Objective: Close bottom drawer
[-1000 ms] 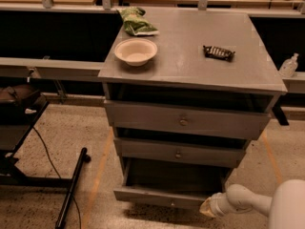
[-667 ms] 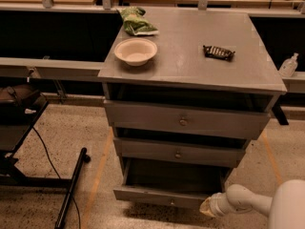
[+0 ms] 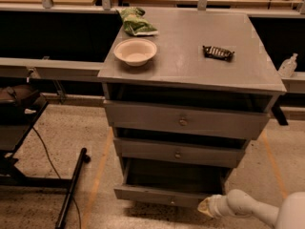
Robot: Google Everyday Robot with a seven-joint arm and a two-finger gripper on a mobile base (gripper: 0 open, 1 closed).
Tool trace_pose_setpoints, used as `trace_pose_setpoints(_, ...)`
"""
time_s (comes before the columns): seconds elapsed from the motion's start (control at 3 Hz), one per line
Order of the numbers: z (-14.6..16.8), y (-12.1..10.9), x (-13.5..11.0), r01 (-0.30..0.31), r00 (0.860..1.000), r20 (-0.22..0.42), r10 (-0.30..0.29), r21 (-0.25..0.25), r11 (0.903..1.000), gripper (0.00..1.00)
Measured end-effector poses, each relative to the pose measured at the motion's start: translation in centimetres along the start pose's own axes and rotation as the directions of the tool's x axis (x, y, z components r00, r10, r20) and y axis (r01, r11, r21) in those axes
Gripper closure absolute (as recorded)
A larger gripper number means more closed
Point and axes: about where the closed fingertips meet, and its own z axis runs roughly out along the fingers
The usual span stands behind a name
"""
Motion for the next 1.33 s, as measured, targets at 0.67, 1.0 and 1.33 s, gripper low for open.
trace_pose_setpoints(0.67, 0.6, -1.3, -0.9, 0.033, 0.999, 0.021, -0.034, 0.043, 0.9985, 1.00)
trace_pose_setpoints(1.0, 0.6, -1.3, -0.9, 0.033, 0.999, 0.021, -0.034, 0.043, 0.9985, 1.00)
trace_pose_setpoints(1.33, 1.4, -3.1, -2.6, 0.073, 0.996, 0.040, -0.076, 0.089, 0.9933, 1.00)
